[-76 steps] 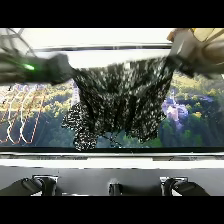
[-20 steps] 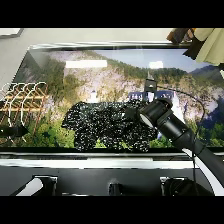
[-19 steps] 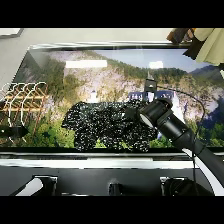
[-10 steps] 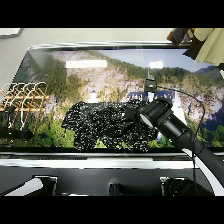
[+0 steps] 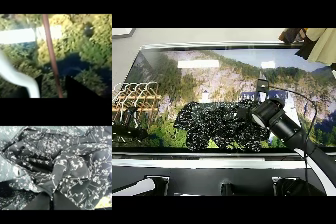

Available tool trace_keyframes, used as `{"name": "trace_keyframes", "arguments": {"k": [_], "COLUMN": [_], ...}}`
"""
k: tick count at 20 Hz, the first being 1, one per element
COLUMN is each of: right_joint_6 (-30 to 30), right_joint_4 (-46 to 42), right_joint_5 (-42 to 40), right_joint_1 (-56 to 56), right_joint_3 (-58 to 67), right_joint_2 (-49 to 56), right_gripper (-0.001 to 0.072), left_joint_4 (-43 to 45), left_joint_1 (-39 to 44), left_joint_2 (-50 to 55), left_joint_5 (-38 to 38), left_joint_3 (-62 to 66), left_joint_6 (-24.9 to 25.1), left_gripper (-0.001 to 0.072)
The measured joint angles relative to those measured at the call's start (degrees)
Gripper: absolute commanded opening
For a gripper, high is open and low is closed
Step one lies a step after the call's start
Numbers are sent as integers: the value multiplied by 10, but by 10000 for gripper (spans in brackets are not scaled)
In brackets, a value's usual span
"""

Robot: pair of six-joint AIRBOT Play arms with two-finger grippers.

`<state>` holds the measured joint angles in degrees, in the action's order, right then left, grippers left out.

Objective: Fold the clothes and pants, and hang the long-sleeved shirts on hangers.

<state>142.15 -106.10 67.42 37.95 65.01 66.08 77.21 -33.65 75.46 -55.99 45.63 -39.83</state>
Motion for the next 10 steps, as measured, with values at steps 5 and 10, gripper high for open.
{"name": "trace_keyframes", "arguments": {"k": [5,10], "right_joint_6": [0,0], "right_joint_4": [0,-1], "right_joint_5": [0,0], "right_joint_1": [0,0], "right_joint_3": [0,0], "right_joint_2": [0,0], "right_gripper": [32,32], "left_joint_4": [-6,8], "left_joint_1": [7,8], "left_joint_2": [5,-8], "left_joint_5": [0,14], "left_joint_3": [0,18], "left_joint_6": [-5,2], "left_gripper": [29,28]}}
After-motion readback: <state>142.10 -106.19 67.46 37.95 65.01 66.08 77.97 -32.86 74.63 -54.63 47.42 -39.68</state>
